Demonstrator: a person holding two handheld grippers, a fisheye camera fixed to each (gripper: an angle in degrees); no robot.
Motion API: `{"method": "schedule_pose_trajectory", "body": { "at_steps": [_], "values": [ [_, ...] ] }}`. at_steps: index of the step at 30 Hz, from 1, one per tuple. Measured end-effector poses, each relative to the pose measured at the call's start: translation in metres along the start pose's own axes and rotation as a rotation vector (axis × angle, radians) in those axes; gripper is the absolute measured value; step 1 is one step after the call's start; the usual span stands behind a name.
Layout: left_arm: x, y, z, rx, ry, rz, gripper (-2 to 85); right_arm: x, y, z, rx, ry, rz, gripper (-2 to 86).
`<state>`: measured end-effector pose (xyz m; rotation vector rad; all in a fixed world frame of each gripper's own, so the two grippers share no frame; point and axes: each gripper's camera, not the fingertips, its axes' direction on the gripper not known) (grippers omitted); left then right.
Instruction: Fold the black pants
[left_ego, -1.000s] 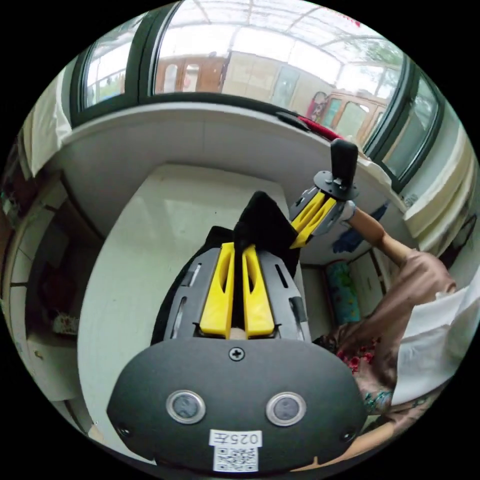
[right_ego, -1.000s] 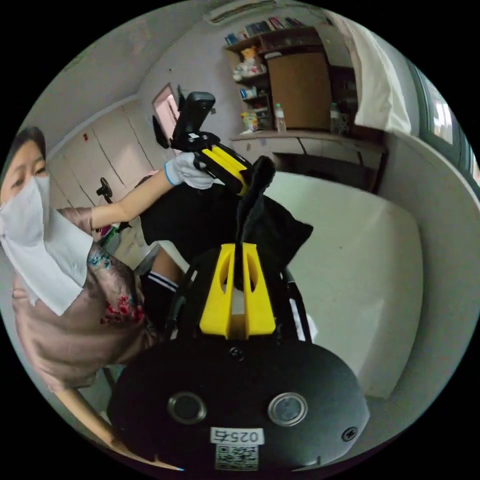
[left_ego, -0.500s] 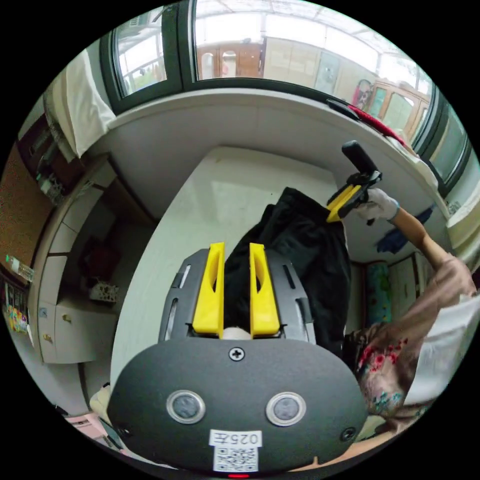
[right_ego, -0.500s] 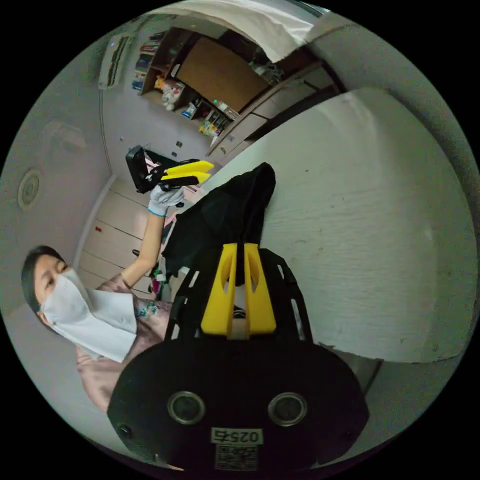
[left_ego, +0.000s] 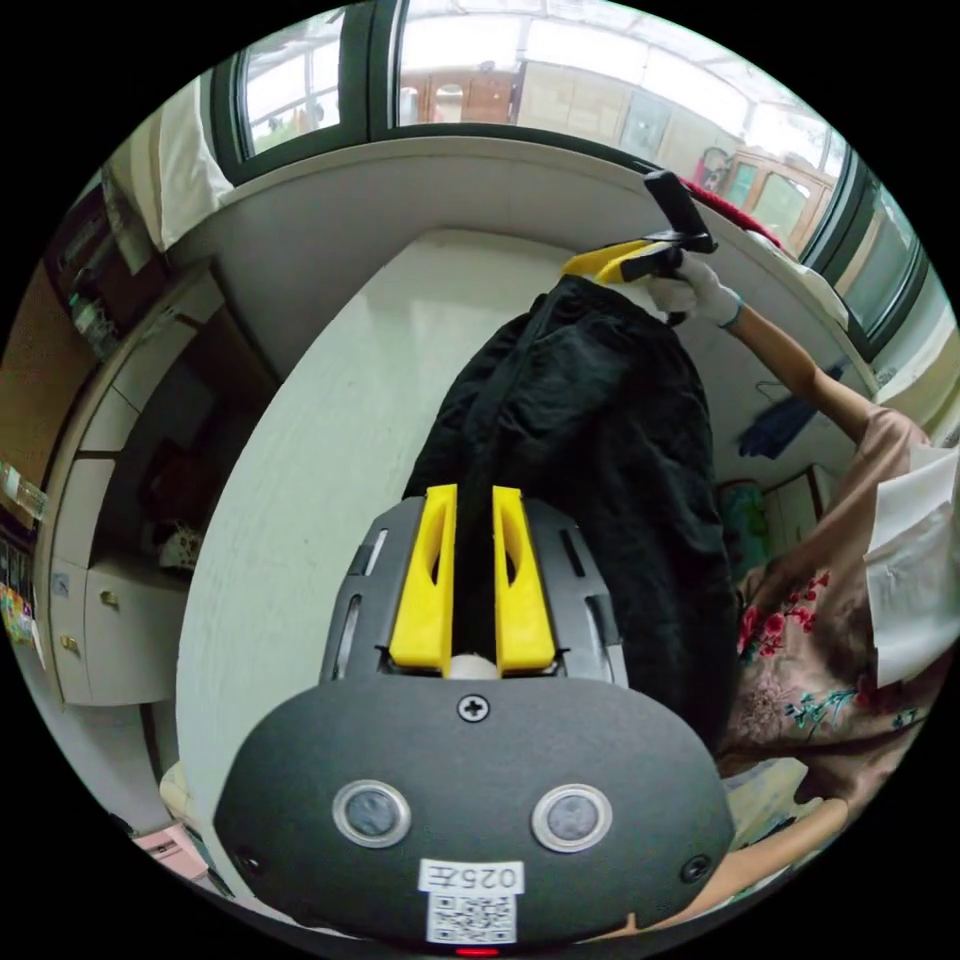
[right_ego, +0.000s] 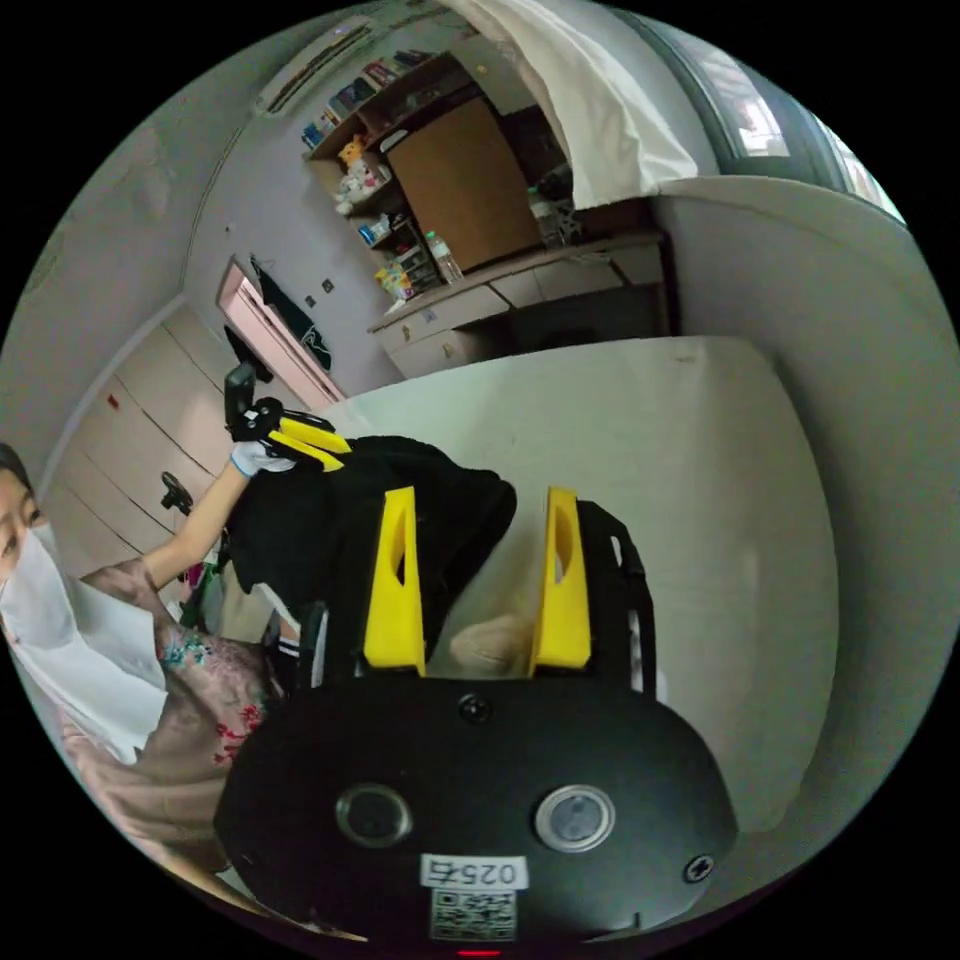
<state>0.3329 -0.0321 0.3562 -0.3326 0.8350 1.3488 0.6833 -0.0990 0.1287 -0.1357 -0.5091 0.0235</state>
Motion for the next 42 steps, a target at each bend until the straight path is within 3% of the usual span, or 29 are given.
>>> {"method": "schedule_pose_trajectory", "body": {
  "at_steps": [2,8,12,16,18,20,23,25,27,30,32,35,36,38,42],
  "values": [
    [0.003,0.003,0.002,0.013,-0.037,-0.016,1.0,-0.005,-0.006,0.012,-0.034,0.017,-0.019,15.1],
    [0.022,0.016,-0.015,0.11,-0.098,-0.043,-1.5,-0.041,0.008,-0.017,0.124,0.103,-0.056,5.2],
    [0.034,0.015,-0.042,0.174,-0.157,-0.025,-1.3,-0.062,0.005,-0.037,0.197,0.191,-0.097,4.0],
    [0.016,0.003,-0.029,0.127,-0.152,-0.083,-1.0,-0.051,-0.016,-0.009,0.101,0.279,-0.069,4.5],
    [-0.002,-0.001,0.003,0.026,-0.085,-0.175,-0.2,-0.021,-0.024,0.02,-0.018,0.248,0.04,6.4],
    [-0.006,0.005,-0.003,0.07,-0.068,-0.224,1.4,0.0,-0.021,0.025,-0.049,0.192,0.119,9.1],
    [-0.004,0.02,-0.038,0.11,-0.131,-0.321,4.3,0.022,-0.006,-0.002,0.014,0.086,0.225,11.6],
    [0.016,0.027,-0.068,0.193,-0.075,-0.317,4.3,0.031,0.007,-0.022,0.05,0.003,0.282,12.3],
    [0.073,0.025,-0.093,0.295,0.101,-0.221,4.5,0.04,0.025,-0.037,0.066,-0.147,0.353,13.4],
    [0.163,0.002,-0.083,0.254,0.012,-0.094,5.5,0.048,0.041,-0.029,0.0,-0.293,0.411,17.0],
    [0.201,-0.013,-0.062,0.198,-0.078,-0.051,5.6,0.049,0.048,-0.021,-0.045,-0.261,0.423,18.5],
    [0.224,-0.029,-0.008,0.019,0.071,-0.09,6.5,0.046,0.061,-0.022,-0.047,-0.273,0.426,18.7],
    [0.232,-0.022,-0.011,0.087,0.006,-0.097,6.2,0.043,0.066,-0.023,-0.051,-0.287,0.419,19.2],
    [0.244,-0.017,-0.02,0.06,-0.049,-0.098,4.8,0.036,0.075,-0.024,-0.046,-0.261,0.409,18.4],
    [0.266,-0.015,-0.063,0.272,-0.079,-0.068,4.9,0.028,0.077,-0.015,-0.066,-0.233,0.403,14.6]
  ]
}}
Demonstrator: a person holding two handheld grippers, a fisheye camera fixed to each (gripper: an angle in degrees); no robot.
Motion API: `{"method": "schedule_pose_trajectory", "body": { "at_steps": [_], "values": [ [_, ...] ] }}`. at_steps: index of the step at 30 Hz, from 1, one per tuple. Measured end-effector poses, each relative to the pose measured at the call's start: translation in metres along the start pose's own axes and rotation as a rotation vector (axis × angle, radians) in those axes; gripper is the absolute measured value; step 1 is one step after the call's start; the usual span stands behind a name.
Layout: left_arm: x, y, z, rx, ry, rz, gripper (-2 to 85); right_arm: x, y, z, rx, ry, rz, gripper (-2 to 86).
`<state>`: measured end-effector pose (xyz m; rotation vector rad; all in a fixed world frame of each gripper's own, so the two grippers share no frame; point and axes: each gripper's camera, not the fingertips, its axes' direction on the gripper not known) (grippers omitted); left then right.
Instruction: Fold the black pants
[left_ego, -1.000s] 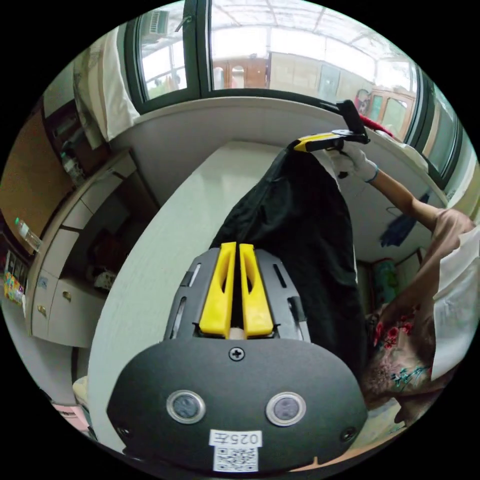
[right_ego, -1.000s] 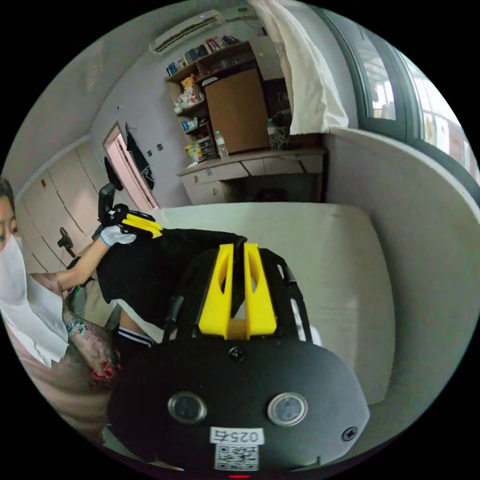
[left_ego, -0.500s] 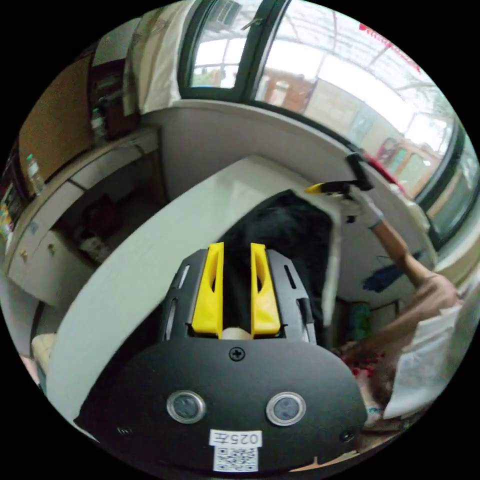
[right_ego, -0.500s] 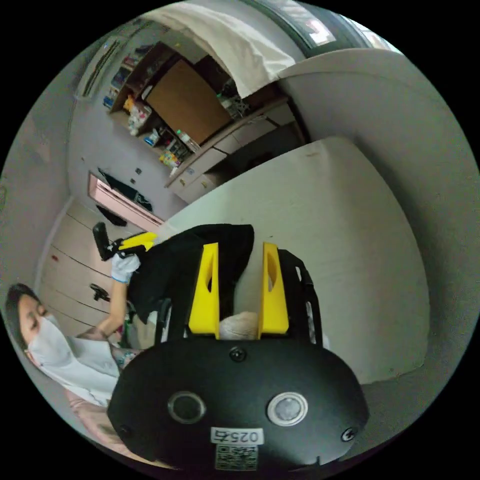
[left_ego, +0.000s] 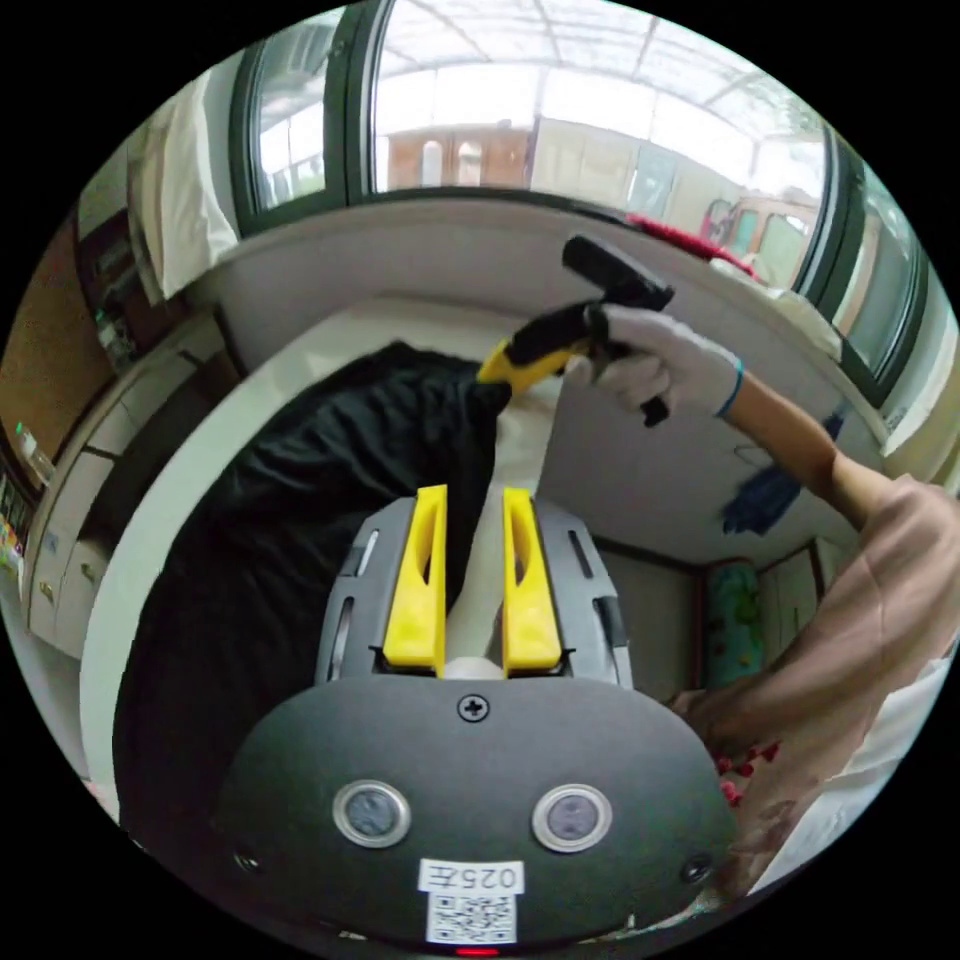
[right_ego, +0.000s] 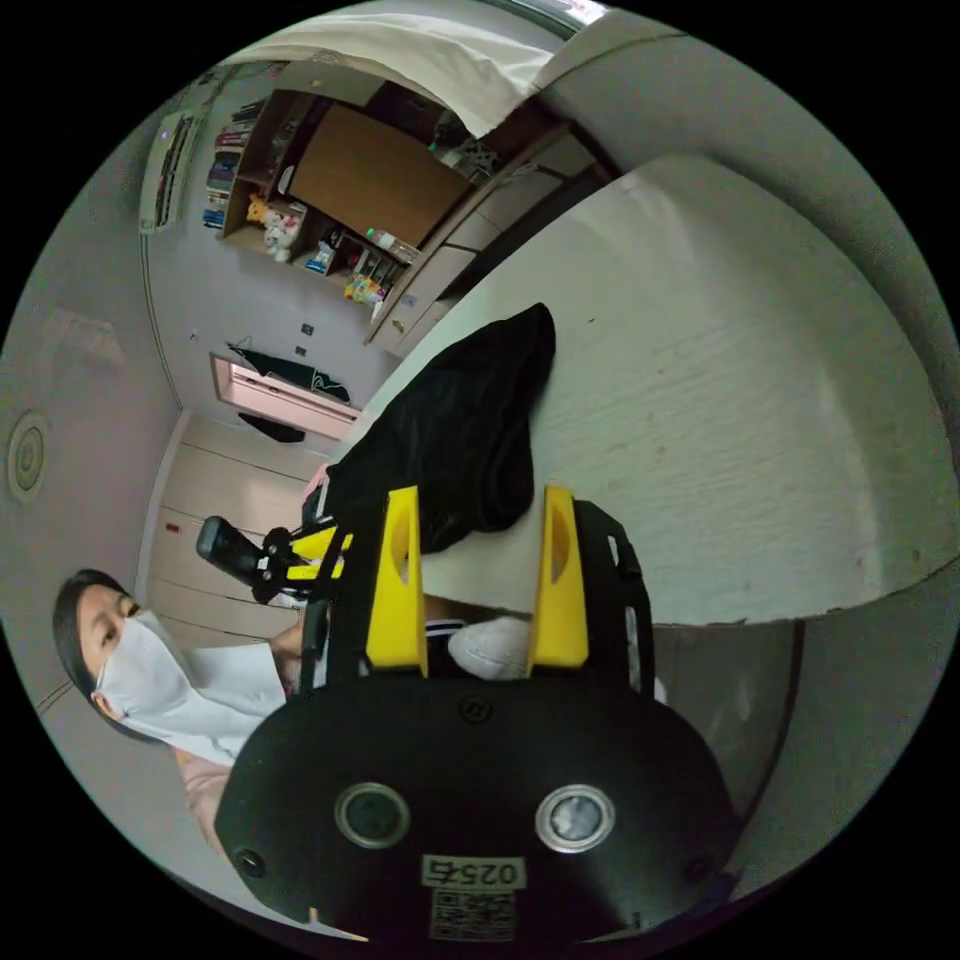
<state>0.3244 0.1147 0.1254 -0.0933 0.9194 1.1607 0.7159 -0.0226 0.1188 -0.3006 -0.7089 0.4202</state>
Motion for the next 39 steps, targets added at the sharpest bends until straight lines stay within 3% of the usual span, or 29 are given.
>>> {"method": "schedule_pose_trajectory", "body": {
  "at_steps": [5,11,16,18,21,25,31,36,39],
  "values": [
    [0.049,-0.026,0.022,0.037,-0.223,0.157,5.7,-0.014,0.01,-0.01,0.051,0.041,-0.06,7.0],
    [0.088,-0.041,0.06,-0.11,-0.31,0.247,6.1,-0.008,0.032,-0.026,0.036,0.022,-0.033,4.5],
    [0.061,-0.039,0.04,-0.084,-0.188,0.006,3.6,0.02,0.044,-0.041,0.107,-0.063,0.053,8.2],
    [0.015,-0.025,0.015,0.012,0.026,-0.225,2.0,0.025,0.043,-0.036,0.079,-0.1,0.073,14.5],
    [-0.029,-0.005,-0.005,0.085,0.205,-0.398,1.2,0.031,0.032,-0.021,0.051,-0.17,0.091,18.2],
    [-0.034,0.008,-0.011,0.105,0.266,-0.407,1.2,0.036,0.009,-0.011,0.086,-0.256,0.153,20.7],
    [-0.007,0.006,-0.013,0.103,0.216,-0.367,1.3,0.031,-0.046,0.018,0.003,-0.285,0.195,20.2],
    [0.009,0.012,-0.034,0.126,0.137,-0.318,1.6,0.022,-0.056,0.02,0.014,-0.196,0.2,7.1],
    [0.026,0.007,-0.051,0.139,0.076,-0.248,2.3,0.011,-0.061,0.014,0.029,-0.148,0.14,8.3]
  ]
}}
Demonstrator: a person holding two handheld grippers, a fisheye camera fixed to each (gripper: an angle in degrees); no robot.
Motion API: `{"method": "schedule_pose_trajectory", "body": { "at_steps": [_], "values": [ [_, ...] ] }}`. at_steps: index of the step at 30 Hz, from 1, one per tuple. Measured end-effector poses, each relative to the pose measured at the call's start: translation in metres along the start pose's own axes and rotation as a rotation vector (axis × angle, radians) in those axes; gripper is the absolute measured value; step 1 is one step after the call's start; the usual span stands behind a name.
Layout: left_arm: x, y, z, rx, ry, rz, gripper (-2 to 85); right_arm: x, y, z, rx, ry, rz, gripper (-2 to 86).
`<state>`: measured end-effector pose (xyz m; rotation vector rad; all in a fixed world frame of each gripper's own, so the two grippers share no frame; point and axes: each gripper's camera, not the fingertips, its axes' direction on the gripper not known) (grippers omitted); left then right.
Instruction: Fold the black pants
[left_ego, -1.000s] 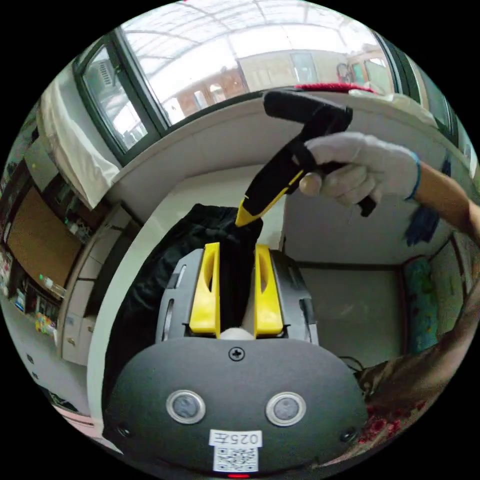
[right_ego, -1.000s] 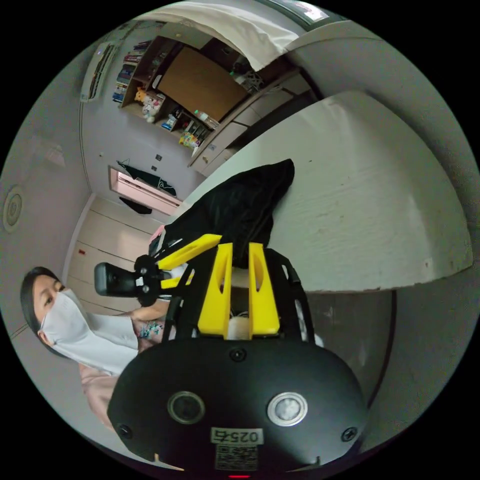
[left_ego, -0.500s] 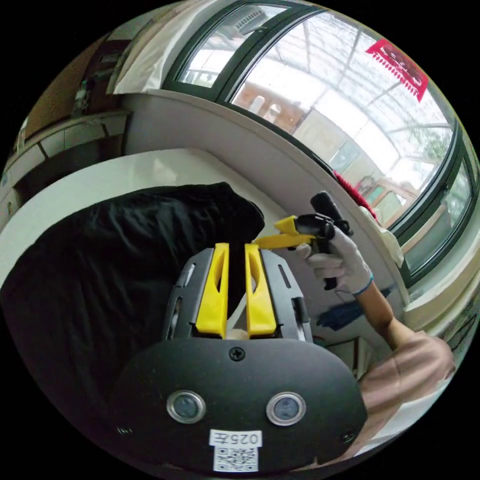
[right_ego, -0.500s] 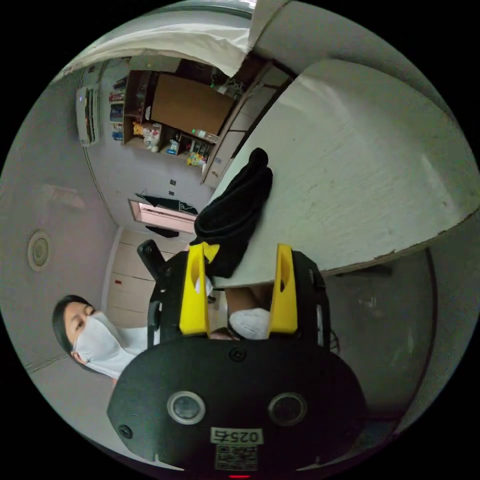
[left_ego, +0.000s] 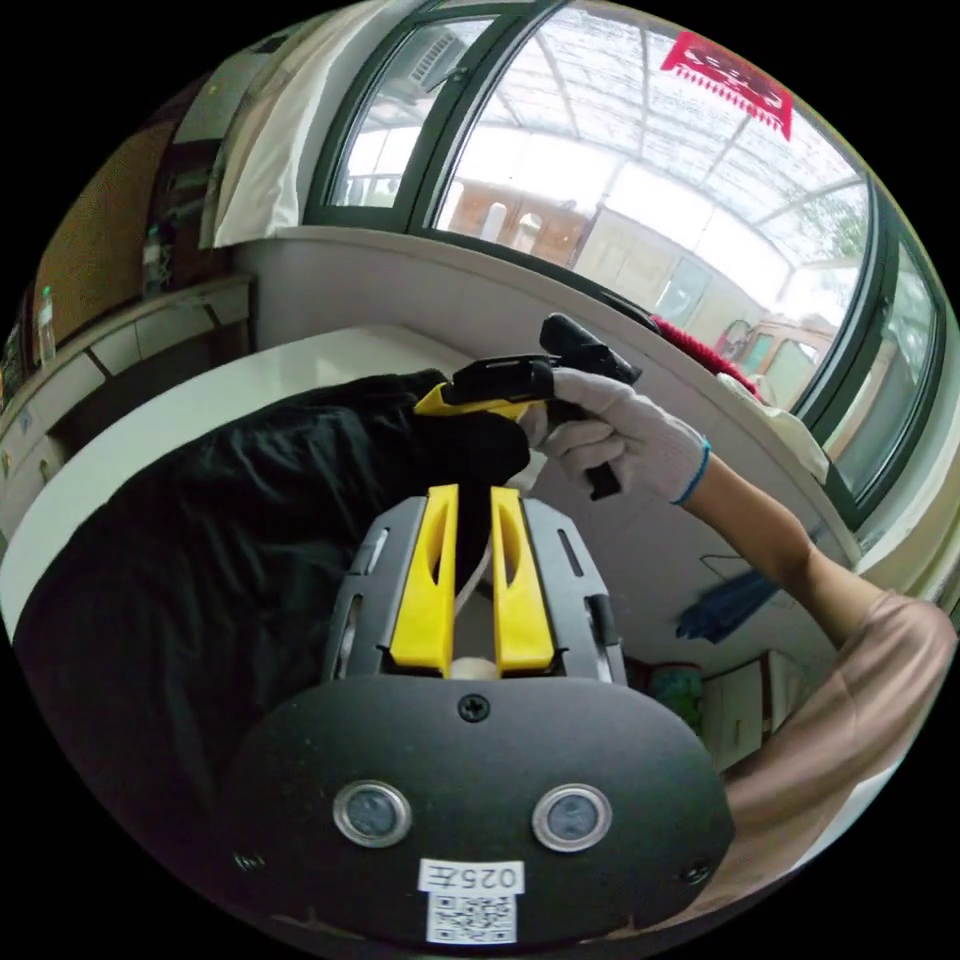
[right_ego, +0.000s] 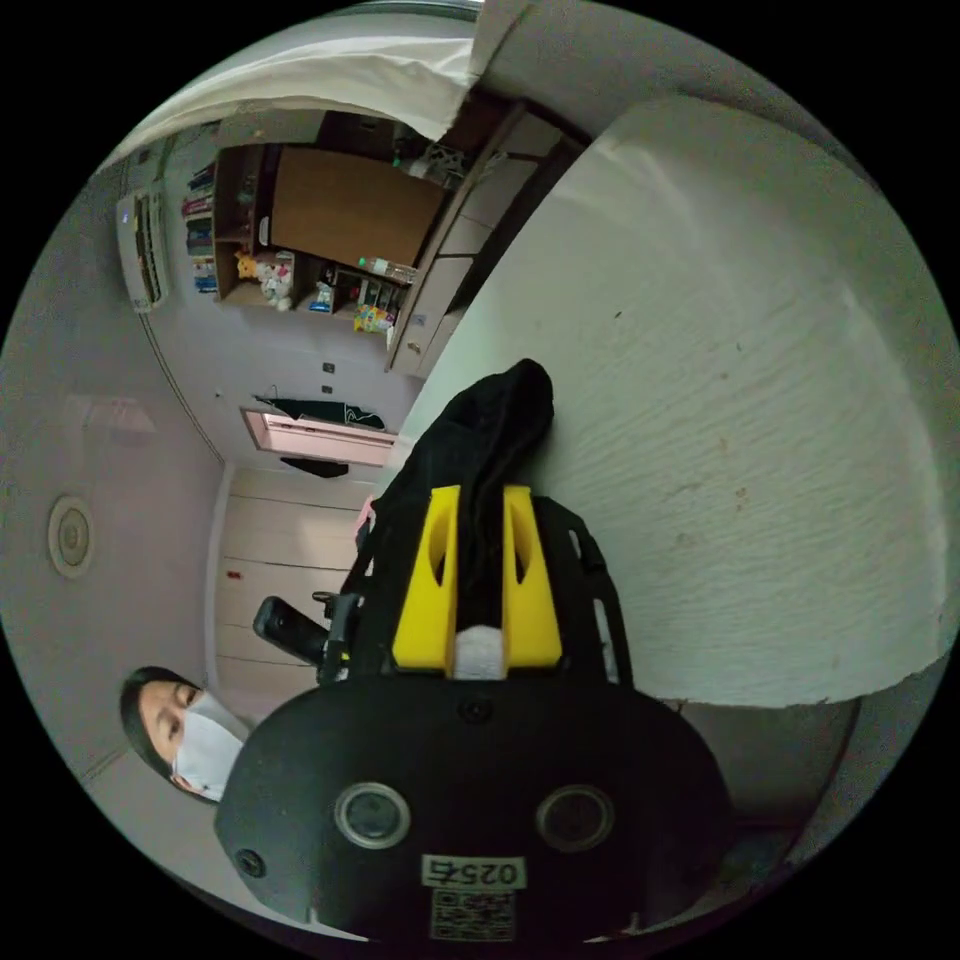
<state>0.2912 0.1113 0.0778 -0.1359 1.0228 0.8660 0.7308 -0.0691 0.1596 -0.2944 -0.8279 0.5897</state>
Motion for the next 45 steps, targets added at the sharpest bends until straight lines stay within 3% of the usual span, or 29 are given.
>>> {"method": "schedule_pose_trajectory", "body": {
  "at_steps": [5,11,13,17,19,23,26,28,30,35,40,45],
  "values": [
    [0.036,-0.008,0.021,-0.057,-0.1,0.128,5.7,-0.021,-0.001,0.0,0.033,0.046,-0.018,9.0],
    [0.047,-0.014,0.06,-0.169,-0.2,0.116,5.6,-0.051,-0.004,0.005,0.056,0.152,-0.089,5.7],
    [0.045,-0.016,0.064,-0.177,-0.217,0.085,5.4,-0.059,-0.006,0.01,0.029,0.215,-0.114,6.2],
    [0.043,-0.023,0.064,-0.205,-0.225,0.079,5.0,-0.071,-0.009,0.021,-0.087,0.389,-0.17,15.2],
    [0.038,-0.026,0.063,-0.208,-0.217,0.056,4.7,-0.08,-0.007,0.027,-0.1,0.413,-0.191,15.5],
    [0.024,-0.03,0.062,-0.179,-0.213,-0.059,1.1,-0.116,-0.005,0.065,-0.125,0.665,-0.301,11.7],
    [0.016,-0.03,0.058,-0.156,-0.217,-0.102,-0.5,-0.106,-0.018,0.058,-0.107,0.565,-0.231,9.1],
    [0.01,-0.035,0.06,-0.161,-0.19,-0.125,-1.2,-0.083,-0.025,0.031,-0.074,0.38,-0.136,5.8],
    [0.0,-0.047,0.06,-0.149,-0.114,-0.14,-1.5,-0.043,-0.026,-0.009,-0.02,0.072,0.03,2.7],
    [-0.02,-0.072,0.024,-0.039,0.079,-0.192,-1.6,-0.032,0.0,-0.061,0.137,-0.206,0.084,1.1],
    [-0.063,-0.049,-0.094,0.195,0.128,-0.242,-1.6,-0.127,-0.006,-0.033,0.108,-0.309,-0.124,0.9],
    [-0.146,0.065,-0.246,0.462,0.01,-0.45,-1.6,-0.303,-0.023,0.135,-0.168,-0.216,-0.45,1.6]
  ]
}}
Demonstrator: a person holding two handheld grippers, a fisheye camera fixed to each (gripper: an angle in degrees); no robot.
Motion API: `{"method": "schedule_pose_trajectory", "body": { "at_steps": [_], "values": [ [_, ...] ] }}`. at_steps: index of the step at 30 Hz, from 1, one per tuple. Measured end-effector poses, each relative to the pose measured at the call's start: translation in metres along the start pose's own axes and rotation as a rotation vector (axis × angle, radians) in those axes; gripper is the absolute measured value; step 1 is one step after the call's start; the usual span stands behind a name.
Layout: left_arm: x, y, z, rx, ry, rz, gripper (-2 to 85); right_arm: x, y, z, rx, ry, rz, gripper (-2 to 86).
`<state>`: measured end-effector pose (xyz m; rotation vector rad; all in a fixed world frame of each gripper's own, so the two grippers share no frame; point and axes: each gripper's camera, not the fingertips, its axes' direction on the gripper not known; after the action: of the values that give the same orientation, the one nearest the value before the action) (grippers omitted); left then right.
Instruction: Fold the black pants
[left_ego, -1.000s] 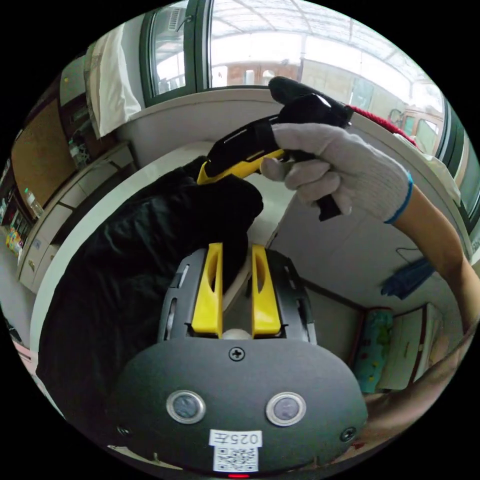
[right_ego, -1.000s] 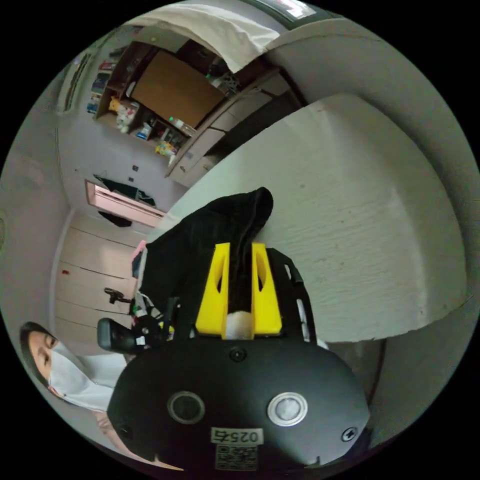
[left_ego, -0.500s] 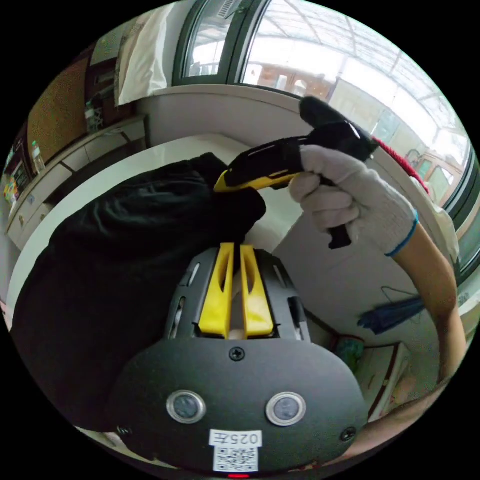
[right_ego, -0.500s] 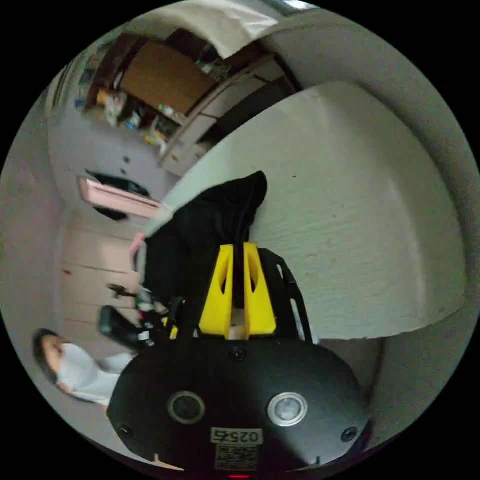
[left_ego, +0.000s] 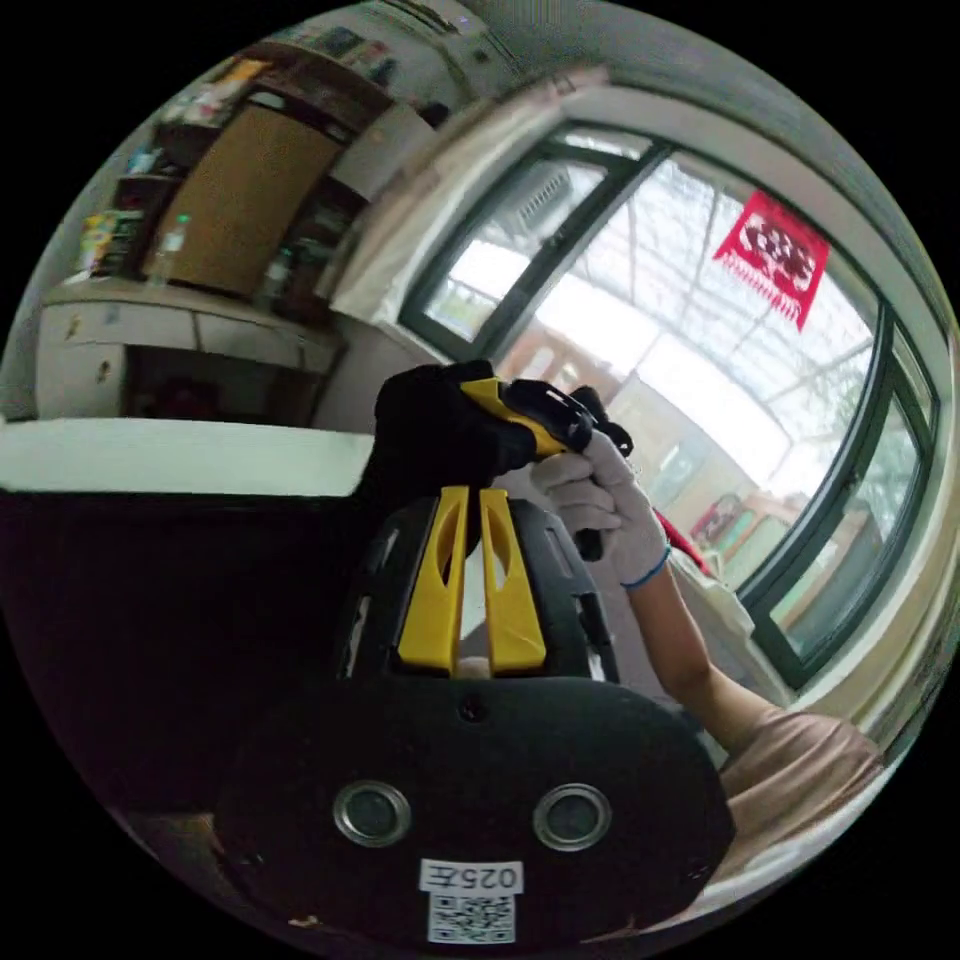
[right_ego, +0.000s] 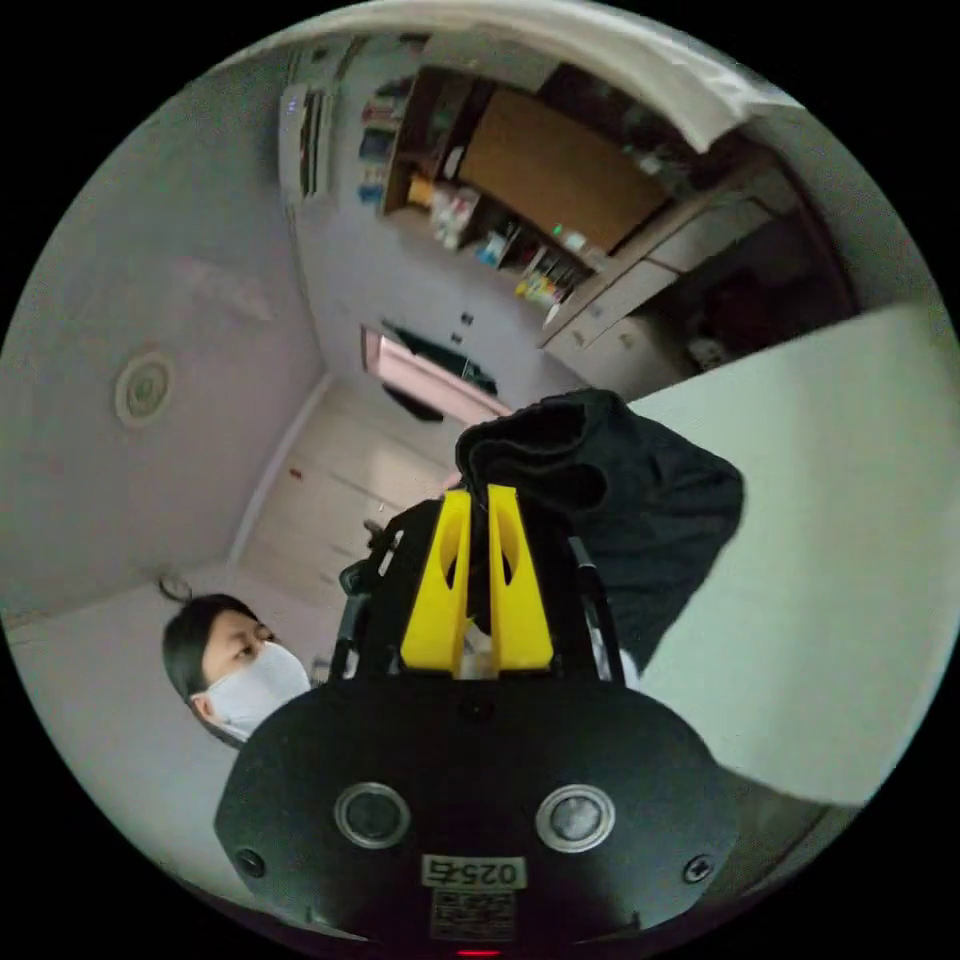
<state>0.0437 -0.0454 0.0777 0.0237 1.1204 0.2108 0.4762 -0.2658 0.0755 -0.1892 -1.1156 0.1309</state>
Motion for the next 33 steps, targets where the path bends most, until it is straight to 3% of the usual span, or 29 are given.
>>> {"method": "schedule_pose_trajectory", "body": {
  "at_steps": [6,9,12,16,21,27,30,33],
  "values": [
    [-0.146,0.065,-0.128,0.123,-0.285,-0.351,-1.4,-0.031,-0.053,0.303,-0.455,0.237,-0.199,3.3],
    [-0.2,0.094,-0.148,0.084,-0.263,-0.478,-0.4,0.0,-0.045,0.391,-0.605,0.134,-0.095,5.8],
    [-0.204,0.107,-0.166,0.134,-0.228,-0.466,1.1,0.002,-0.042,0.395,-0.596,-0.027,-0.047,8.6],
    [-0.182,0.11,-0.183,0.194,-0.302,-0.389,1.9,-0.03,-0.035,0.342,-0.483,-0.068,-0.154,9.7],
    [-0.145,0.069,-0.174,0.139,-0.466,-0.156,2.7,-0.078,-0.011,0.287,-0.286,0.311,-0.415,9.3],
    [-0.157,0.002,-0.142,-0.093,-0.48,0.048,4.0,-0.081,-0.027,0.36,-0.426,0.34,-0.612,14.4],
    [-0.177,-0.009,-0.114,-0.267,-0.46,0.065,4.8,-0.075,-0.041,0.407,-0.497,0.338,-0.677,15.0],
    [-0.179,-0.008,-0.101,-0.305,-0.452,0.075,6.2,-0.07,-0.056,0.443,-0.625,0.257,-0.662,15.1]
  ]
}}
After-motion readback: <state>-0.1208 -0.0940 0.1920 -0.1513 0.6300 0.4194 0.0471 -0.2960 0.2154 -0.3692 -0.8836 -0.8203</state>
